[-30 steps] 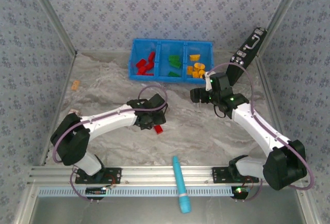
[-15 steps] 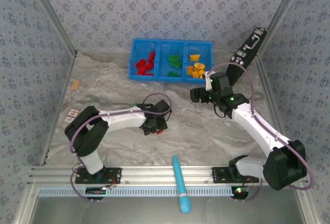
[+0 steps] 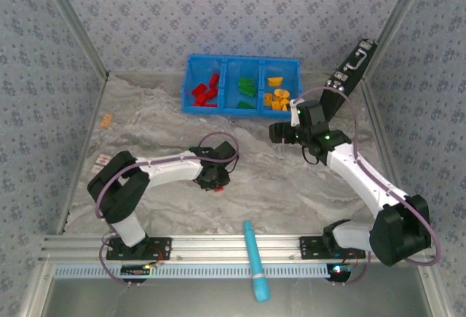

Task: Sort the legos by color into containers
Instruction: Pick up the lego from the center of the table, then place the lego in the container.

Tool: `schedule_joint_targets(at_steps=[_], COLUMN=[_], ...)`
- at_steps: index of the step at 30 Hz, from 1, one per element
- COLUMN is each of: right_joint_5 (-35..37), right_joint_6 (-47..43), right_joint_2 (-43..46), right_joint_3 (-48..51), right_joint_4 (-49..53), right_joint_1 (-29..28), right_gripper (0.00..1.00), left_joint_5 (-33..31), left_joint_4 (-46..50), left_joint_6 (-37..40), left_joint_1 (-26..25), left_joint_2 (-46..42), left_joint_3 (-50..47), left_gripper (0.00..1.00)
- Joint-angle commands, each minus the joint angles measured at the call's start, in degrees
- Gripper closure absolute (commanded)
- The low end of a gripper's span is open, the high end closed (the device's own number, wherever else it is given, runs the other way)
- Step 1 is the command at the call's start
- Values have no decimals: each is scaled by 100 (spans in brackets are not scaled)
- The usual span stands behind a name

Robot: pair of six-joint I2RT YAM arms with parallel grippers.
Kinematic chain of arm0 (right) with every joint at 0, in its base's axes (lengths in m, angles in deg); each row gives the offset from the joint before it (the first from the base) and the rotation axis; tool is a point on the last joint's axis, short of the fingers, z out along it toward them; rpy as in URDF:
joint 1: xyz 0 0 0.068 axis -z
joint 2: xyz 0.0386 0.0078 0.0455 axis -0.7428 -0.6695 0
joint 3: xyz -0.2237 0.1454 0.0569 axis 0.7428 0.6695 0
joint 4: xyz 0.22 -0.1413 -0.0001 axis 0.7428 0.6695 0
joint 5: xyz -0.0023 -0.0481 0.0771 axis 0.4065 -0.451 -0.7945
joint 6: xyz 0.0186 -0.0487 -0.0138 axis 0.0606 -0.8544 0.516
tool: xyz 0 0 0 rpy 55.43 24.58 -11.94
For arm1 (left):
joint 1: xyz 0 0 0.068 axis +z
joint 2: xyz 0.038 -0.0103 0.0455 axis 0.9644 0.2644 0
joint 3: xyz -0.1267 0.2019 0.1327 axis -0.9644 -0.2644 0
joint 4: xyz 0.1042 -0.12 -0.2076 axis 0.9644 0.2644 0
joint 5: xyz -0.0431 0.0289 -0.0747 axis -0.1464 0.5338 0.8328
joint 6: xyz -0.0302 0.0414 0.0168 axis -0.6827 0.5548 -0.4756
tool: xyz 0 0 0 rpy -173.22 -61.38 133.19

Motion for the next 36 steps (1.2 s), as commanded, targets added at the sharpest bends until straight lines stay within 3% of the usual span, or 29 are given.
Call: schedule_joint_targets(at_steps=[1,7,10,14,21,29,36], right_joint_5=[-141,-1204,-1470,-1689,-1723,-1442,-1259], right_joint_6=[-107,-782,-1055,-1428,-1547,-1234,-965], right_joint_2=[-130,-561,-839,-1361,-2539,-3620,-4066], right_joint_3=[-185,86,161,-114,-1084,-2220,-2538], right_joint_4=[-43,-713,-1142,-1369,-1231,-699,-597], right_joint_1=[30,-237,-553,-1132,-1967,-2489,-2587], right_gripper=[13,12,12,12,10,6,7], left_joint_5=[105,-494,-500,-338,110,978,980], left_joint_4=[616,1453,1199,518,-477,106,411], left_joint_6=[410,2148,2913,3563,3809,3510,3449], left_joint_1=[284,1463,2024,2409,2794,2868,2885], left_joint_2=[-488,-1416,-1266,-614,919,3221,4200], left_joint_3=[-166,1345,2332,3458,4866,7275,8370], left_gripper=[78,78,78,78,77,78,77])
